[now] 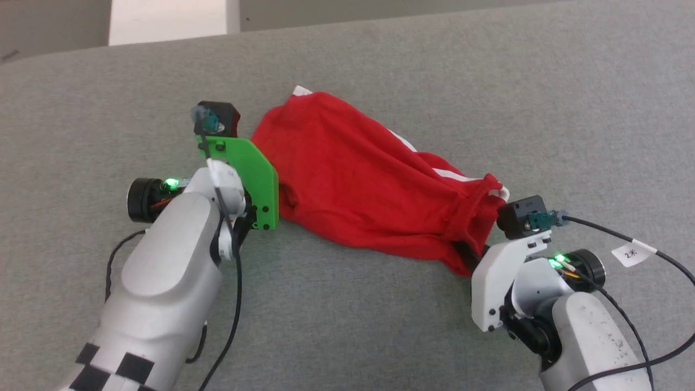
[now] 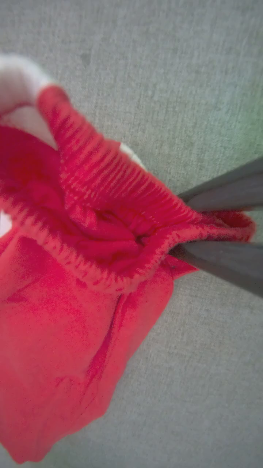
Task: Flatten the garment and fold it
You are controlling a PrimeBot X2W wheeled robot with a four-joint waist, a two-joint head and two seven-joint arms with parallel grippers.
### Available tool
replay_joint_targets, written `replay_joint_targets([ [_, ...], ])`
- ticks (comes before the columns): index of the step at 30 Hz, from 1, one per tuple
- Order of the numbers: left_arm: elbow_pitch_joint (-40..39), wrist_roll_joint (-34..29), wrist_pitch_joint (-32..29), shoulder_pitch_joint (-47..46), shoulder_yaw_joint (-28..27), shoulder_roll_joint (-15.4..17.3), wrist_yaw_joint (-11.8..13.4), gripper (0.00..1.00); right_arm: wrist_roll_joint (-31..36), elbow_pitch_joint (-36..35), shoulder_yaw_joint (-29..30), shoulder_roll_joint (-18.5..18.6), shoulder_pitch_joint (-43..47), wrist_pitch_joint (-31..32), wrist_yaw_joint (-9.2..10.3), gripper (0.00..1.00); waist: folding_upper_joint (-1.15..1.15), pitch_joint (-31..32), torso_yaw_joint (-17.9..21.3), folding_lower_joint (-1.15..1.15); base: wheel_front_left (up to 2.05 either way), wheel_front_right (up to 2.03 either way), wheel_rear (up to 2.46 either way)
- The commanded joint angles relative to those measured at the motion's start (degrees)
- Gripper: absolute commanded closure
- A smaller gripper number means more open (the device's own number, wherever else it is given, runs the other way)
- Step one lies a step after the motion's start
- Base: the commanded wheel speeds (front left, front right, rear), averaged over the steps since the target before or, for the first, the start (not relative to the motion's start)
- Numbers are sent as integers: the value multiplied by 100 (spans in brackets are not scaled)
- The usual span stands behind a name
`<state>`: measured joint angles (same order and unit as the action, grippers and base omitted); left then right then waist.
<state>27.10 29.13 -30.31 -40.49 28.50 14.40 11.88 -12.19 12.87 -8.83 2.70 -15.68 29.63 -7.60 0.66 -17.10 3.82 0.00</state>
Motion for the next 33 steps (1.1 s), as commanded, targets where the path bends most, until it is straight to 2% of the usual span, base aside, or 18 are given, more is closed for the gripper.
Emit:
replay_joint_targets([
  [1, 100, -85, -141, -128, 59, 6, -23, 0, -32, 21, 25, 18, -48, -19, 11, 100, -66, -153, 135, 0, 0, 0, 0],
  [4, 285, -23, -415, -161, 119, -17, -59, 0, -37, 19, 32, 18, -65, -50, 11, 100, -66, -236, 199, 0, 0, 0, 0],
  [5, 339, 23, -520, -149, 130, -33, -74, 6, -34, 27, 44, 18, -68, -67, 11, 100, -66, -254, 211, 0, 0, 0, 0],
  [6, 372, 67, -586, -136, 136, -48, -96, 46, -34, 37, 60, 18, -69, -78, 11, 100, -66, -269, 220, 0, 0, 0, 0],
  [8, 392, 135, -616, -110, 129, -66, -141, 92, -43, 51, 78, 18, -73, -101, 11, 100, -66, -294, 230, 0, 0, 0, 0],
  [9, 388, 149, -570, -109, 119, -64, -159, 100, -43, 58, 84, 18, -75, -110, 11, 100, -66, -303, 232, 0, 0, 0, 0],
  [17, 387, 512, -151, -9, -151, -185, -313, 100, -41, 152, 223, 18, -50, -157, 11, 100, -66, -193, 96, 0, 0, 0, 0],
  [21, 203, 819, 144, 163, -421, -214, -398, 100, -36, 146, 232, 25, -33, -5, 11, 100, -66, 106, -81, 0, 0, 0, 0],
  [33, -818, 1074, 521, 1349, -614, -107, -215, 100, -731, -255, -51, 890, 41, 808, 11, 100, -66, 687, -449, 0, 0, 0, 0],
])
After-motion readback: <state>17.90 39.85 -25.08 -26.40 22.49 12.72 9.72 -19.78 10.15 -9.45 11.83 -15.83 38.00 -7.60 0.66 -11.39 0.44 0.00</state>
